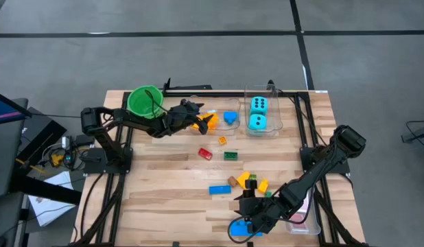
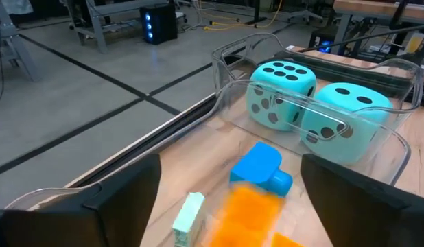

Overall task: Pick & Place Toys
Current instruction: Put the red gamepiece into the left transparent bin

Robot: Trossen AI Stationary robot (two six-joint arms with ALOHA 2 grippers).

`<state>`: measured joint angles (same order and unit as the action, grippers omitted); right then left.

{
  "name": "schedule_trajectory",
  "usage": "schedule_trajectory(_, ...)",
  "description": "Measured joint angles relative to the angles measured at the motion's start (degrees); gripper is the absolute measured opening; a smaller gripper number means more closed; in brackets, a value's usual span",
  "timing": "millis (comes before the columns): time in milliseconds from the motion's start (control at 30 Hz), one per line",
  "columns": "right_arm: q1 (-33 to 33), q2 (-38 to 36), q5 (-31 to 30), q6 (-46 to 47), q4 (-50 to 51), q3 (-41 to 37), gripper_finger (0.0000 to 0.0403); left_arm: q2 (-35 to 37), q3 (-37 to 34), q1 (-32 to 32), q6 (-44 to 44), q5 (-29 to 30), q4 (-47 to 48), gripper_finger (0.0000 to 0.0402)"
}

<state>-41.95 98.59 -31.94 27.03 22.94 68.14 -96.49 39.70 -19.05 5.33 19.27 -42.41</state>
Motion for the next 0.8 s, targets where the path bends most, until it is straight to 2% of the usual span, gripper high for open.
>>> schedule_trajectory(233, 0.0, 0.0, 0.0, 0.0, 0.0, 0.0, 0.0186, 0.0, 0.0, 0.3, 1.7, -2.7, 0.4, 0.037)
schedule_trajectory(567, 0.0, 0.0, 0.2, 0.0, 0.0, 0.0, 0.0186, 0.0, 0.0, 2.8, 3.0, -18.6, 0.4, 0.037)
schedule_trajectory(800, 0.0, 0.0, 0.2, 0.0, 0.0, 0.0, 0.0186, 0.0, -0.2, 7.9, 2.2, -19.1, 1.6, 0.0375)
